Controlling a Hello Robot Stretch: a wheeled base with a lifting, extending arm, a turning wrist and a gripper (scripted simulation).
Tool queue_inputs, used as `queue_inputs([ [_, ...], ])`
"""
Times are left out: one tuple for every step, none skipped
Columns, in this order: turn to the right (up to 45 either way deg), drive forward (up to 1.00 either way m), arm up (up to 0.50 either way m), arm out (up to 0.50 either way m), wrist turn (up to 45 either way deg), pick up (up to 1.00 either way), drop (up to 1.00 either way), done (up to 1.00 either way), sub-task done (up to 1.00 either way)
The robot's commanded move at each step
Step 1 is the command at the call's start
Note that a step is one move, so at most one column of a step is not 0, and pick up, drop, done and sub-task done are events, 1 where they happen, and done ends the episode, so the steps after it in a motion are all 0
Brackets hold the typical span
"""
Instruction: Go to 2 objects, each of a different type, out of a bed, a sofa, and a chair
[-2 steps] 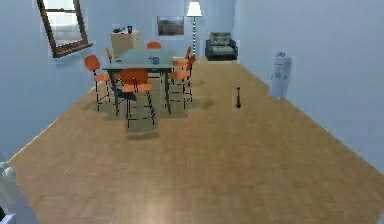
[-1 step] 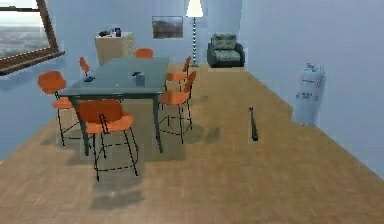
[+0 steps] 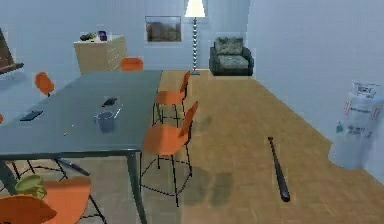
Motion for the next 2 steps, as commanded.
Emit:
queue_inputs([
  [-42.0,0.0,0.0,0.0,0.0,0.0,0.0,0.0,0.0],
  [0.0,0.0,0.0,0.0,0.0,0.0,0.0,1.0,0.0],
])
